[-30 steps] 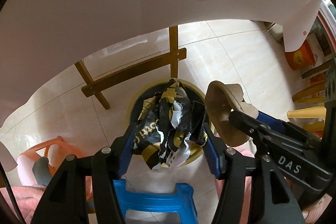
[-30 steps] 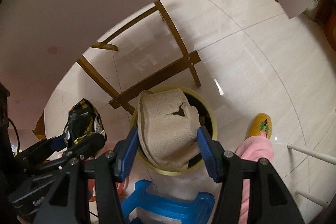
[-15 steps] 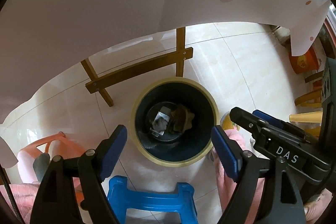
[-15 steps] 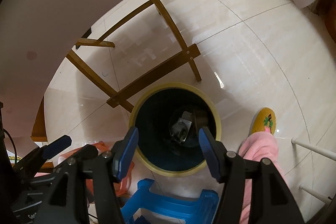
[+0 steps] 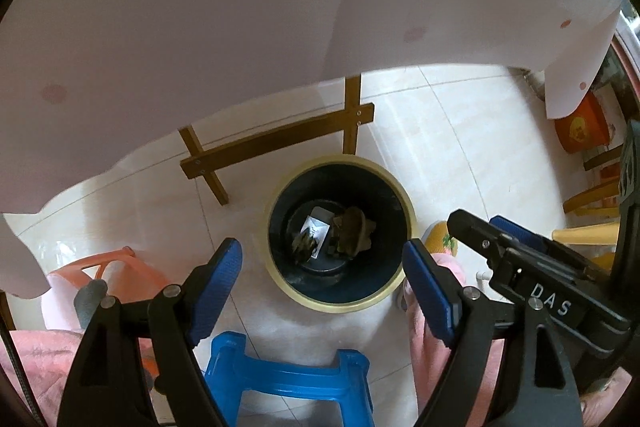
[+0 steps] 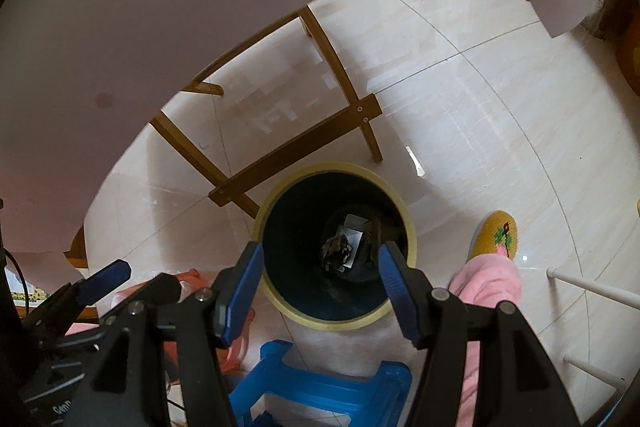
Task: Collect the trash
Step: 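Raise both tools back over the table toward remaining trash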
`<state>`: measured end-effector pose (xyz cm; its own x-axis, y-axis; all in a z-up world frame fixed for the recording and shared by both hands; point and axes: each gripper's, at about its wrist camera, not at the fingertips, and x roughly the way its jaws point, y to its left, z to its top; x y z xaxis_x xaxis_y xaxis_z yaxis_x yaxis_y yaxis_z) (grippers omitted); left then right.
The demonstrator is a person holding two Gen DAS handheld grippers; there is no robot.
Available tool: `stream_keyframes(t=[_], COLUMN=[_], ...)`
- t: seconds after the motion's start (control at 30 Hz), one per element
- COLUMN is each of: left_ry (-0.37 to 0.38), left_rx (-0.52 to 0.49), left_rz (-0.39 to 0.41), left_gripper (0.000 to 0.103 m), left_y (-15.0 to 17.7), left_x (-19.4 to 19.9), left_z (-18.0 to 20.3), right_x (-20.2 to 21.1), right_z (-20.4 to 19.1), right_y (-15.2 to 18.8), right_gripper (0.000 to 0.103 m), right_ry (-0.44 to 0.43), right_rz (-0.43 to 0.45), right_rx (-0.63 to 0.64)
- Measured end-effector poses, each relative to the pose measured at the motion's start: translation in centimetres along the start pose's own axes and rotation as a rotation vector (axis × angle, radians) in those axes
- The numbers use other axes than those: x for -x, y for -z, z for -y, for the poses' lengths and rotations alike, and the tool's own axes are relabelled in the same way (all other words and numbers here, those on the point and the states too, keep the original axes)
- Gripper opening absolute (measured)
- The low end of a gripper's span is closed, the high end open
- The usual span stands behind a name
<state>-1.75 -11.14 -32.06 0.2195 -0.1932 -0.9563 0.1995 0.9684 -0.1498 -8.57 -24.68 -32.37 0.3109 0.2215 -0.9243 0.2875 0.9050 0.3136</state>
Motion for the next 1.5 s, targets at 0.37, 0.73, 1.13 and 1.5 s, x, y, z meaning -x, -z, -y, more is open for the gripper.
stream_keyframes(t=[0.37,0.73,1.13,1.5], left_ry=[-0.023,-0.015,-0.047,-0.062], left_rx=[0.033,0.061,0.069,0.08], left_rz=[0.113,0.258,0.358,0.4], left_gripper=[0.081,0.081,0.081,0.1], left_y=[-1.1,-2.3,-5.1,-12.5], left_x=[8.3,18.2,25.0,28.1], left_z=[-1.5,-2.6,-4.7,-8.5], right_x=[5.2,13.0,20.0,22.5], right_z=[-2.8,-6.8,-12.5,-16.5], right_y=[0.6,0.4,-2.2,-9.0], right_gripper=[0.06,0.06,0.06,0.066], right_ry=[0.003,-0.028,-0.035,-0.008], right_rz=[0.045,0.178,0.307,0.375], right_rx=[0.042,0.071,0.184,0.255])
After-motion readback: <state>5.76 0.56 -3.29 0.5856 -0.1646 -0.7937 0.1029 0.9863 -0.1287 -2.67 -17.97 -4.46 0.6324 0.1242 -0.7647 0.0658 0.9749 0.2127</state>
